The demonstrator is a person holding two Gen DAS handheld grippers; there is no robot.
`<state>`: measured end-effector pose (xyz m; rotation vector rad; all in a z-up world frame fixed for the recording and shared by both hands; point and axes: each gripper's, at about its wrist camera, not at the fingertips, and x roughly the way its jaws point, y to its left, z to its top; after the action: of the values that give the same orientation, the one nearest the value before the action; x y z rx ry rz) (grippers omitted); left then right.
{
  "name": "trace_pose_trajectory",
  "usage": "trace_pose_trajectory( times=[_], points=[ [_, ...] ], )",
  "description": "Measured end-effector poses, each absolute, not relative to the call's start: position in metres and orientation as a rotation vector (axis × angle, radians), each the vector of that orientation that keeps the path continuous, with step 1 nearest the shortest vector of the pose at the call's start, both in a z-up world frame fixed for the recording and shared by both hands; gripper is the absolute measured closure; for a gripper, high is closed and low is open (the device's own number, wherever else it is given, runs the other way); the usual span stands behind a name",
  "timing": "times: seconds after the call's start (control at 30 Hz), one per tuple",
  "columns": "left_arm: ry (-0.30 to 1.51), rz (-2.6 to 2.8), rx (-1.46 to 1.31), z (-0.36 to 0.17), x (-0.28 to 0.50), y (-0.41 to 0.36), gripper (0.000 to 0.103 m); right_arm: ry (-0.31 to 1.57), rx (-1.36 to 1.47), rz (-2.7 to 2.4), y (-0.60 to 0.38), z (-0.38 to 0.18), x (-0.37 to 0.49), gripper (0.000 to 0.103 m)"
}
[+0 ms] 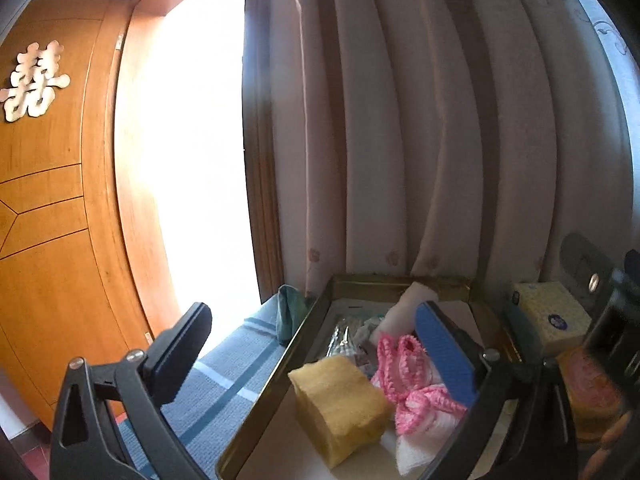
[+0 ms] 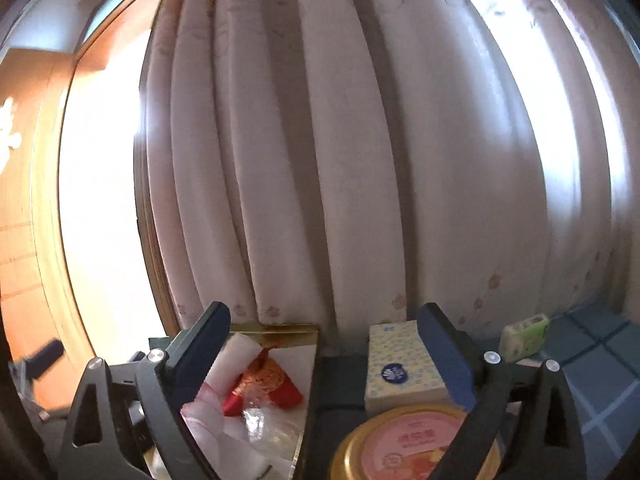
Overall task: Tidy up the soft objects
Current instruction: 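Open both tools to drop the teal cloth and white towel roll into the tray, then move both tools past the tin toward the pink puff and green tissue pack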
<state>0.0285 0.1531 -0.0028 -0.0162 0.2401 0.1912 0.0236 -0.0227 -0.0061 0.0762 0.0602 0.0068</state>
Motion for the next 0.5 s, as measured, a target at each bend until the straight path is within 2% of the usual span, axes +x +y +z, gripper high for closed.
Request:
trace_pose_trajectory(
  times=[0.5],
  points=[
    [0.285, 0.173, -0.055, -0.006, 0.013, 0.147, 0.001, 0.067, 0.047, -0.014, -0.043, -0.009, -0.005, 0.007]
  ],
)
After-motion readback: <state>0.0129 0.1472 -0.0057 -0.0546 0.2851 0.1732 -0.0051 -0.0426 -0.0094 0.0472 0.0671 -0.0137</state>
